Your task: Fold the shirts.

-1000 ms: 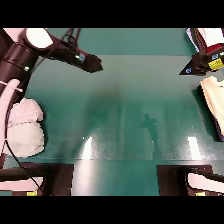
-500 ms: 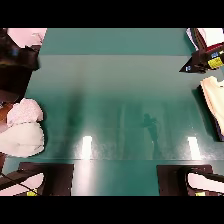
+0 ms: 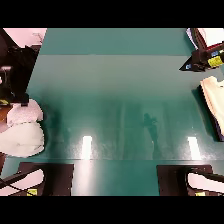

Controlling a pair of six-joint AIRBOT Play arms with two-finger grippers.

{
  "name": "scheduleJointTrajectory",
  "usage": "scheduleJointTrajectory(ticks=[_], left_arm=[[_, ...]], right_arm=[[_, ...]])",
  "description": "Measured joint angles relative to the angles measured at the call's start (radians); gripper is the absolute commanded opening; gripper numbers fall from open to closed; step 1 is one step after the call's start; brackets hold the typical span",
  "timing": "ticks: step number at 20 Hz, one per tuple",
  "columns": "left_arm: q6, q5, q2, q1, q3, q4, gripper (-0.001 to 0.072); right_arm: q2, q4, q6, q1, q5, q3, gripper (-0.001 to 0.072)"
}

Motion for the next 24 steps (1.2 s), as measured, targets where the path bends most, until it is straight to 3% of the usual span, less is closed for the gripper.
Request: scheduleJointTrajectory(ticks=[3, 5, 6, 11, 15, 20, 24], left_arm=[[-0.002, 0.08, 0.001, 0.02, -0.07, 0.003, 0.0704], [-0.002, 0.111, 0.001, 0.027, -0.081, 0.0, 0.0164], [-0.002, 0.119, 0.001, 0.029, -0.077, -0.005, 0.0034], [0.028, 0.119, 0.001, 0.031, 0.072, -0.129, 0.0022], [0.162, 0.056, 0.002, -0.038, 0.317, -0.409, 0.0022], [0.364, -0.011, 0.002, -0.302, 0.584, -0.846, 0.0022], [0.477, -0.031, -0.006, -0.546, 0.66, -1.008, 0.0022]], right_arm=[[0.0, 0.0, 0.0, 0.0, -0.01, 0.0, 0.0016], [0.0, 0.0, 0.0, 0.0, -0.018, 0.0, 0.0016], [0.0, 0.001, 0.0, 0.0, -0.024, 0.0, 0.0016], [0.0, 0.001, 0.0, 0.001, -0.045, 0.031, 0.0016], [0.0, 0.001, 0.0, 0.001, -0.058, 0.142, 0.0016], [0.006, 0.0, 0.0, 0.001, -0.113, 0.287, 0.0016], [0.052, 0.0, 0.0, -0.002, -0.205, 0.245, 0.0016]])
